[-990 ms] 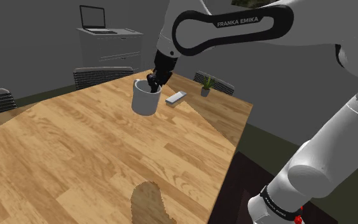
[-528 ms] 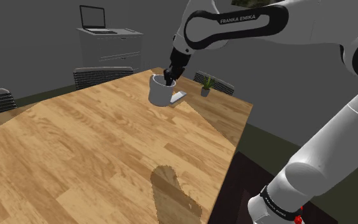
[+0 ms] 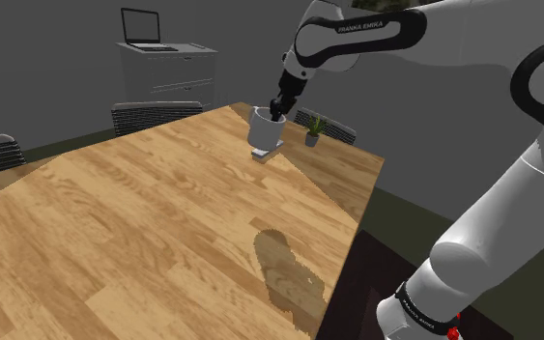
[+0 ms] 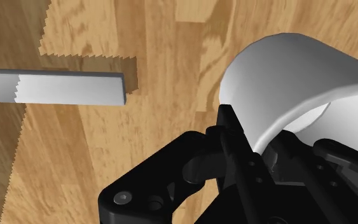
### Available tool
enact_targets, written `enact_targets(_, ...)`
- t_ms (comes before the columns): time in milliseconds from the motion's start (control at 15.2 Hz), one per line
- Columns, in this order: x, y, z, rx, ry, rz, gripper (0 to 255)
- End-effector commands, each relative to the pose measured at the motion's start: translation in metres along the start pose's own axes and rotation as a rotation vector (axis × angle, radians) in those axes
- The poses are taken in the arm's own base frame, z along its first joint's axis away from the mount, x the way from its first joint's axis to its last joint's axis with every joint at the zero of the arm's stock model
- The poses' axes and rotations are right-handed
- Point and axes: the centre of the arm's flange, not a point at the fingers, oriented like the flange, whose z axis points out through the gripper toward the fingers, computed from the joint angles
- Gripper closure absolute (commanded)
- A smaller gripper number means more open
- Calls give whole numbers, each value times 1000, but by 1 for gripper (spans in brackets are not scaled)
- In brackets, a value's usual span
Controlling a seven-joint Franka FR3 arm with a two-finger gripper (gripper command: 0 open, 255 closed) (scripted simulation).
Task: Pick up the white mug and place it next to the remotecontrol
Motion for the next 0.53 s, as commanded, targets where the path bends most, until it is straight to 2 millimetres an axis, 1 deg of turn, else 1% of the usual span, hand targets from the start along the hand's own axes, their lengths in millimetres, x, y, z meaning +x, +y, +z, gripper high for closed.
enact_targets(0,-1,27,-3,0,1,-1,255)
enact_targets(462,-3,120,-7,0,1,-1,255)
